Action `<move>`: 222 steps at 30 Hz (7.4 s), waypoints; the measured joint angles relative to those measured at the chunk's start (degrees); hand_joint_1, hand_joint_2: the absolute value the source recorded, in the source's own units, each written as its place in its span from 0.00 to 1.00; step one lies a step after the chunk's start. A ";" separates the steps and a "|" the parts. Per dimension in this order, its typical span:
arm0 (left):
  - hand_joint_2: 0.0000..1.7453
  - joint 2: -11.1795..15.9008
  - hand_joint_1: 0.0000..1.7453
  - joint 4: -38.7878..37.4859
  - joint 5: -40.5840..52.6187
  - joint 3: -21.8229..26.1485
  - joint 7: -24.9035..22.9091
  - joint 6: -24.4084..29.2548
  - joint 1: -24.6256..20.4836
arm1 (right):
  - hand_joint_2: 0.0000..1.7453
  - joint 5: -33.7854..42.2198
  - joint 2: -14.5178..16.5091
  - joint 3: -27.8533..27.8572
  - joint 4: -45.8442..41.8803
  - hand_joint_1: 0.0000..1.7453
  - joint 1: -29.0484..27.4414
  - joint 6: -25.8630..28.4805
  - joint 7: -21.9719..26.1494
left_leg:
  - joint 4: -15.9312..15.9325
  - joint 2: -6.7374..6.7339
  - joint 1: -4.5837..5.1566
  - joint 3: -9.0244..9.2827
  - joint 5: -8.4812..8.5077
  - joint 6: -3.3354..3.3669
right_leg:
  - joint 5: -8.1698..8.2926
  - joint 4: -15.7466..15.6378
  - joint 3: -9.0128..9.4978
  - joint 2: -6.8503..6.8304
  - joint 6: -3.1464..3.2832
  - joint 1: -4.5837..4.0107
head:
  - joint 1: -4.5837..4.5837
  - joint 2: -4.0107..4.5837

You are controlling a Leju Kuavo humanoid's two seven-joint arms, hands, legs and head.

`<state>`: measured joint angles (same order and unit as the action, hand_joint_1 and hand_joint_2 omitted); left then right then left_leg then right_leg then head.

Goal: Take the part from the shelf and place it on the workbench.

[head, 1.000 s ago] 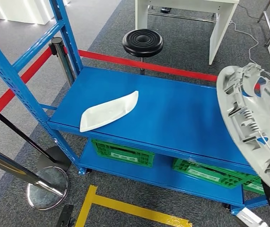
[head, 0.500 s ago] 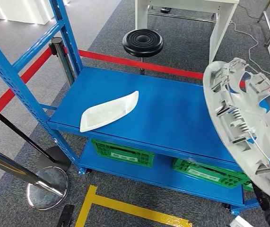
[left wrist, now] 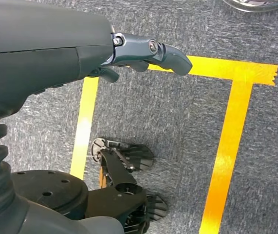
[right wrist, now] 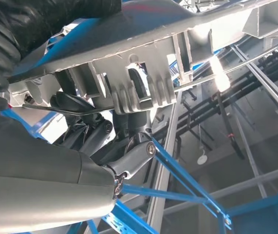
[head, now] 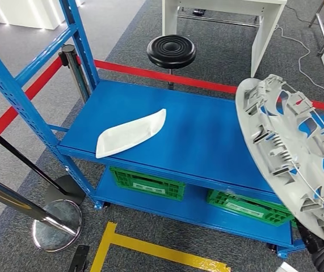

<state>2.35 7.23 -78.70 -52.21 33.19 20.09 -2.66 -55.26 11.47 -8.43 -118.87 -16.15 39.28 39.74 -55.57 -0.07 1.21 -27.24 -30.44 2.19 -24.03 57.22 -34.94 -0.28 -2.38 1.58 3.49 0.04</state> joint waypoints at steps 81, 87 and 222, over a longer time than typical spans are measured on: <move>0.00 0.24 0.00 -0.09 -4.25 -0.13 2.15 -2.27 -0.28 | 1.00 0.55 -2.86 -2.34 2.40 1.00 -0.75 0.00 -0.01 | -2.17 0.45 -1.62 -4.60 2.85 -2.20 | -4.22 1.90 2.17 0.58 0.86 -0.28 | 0.08 -0.02; 0.00 0.14 0.00 -0.09 -4.60 -0.16 2.28 -2.27 -0.23 | 1.00 0.48 -2.86 -2.37 2.43 1.00 -0.83 0.00 -0.04 | -17.27 0.32 -1.74 -11.30 -4.70 -2.72 | -4.16 1.76 2.20 0.19 2.76 -0.78 | 0.39 -0.02; 0.00 0.08 0.00 -0.97 -11.02 -4.29 3.95 -2.94 -0.41 | 1.00 1.91 -4.60 -4.36 5.20 1.00 -0.32 0.07 -1.54 | -1.13 0.02 -3.15 -4.29 3.79 -2.89 | -4.91 3.89 1.48 0.39 -2.28 1.00 | -0.24 -0.01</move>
<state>2.43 6.27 -89.71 -56.51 37.14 17.15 -3.07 -53.35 6.88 -12.79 -113.68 -16.47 39.35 38.19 -56.71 -0.04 -1.94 -31.54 -26.64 -0.70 -28.94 61.11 -33.46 0.11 -4.66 2.59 3.25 0.03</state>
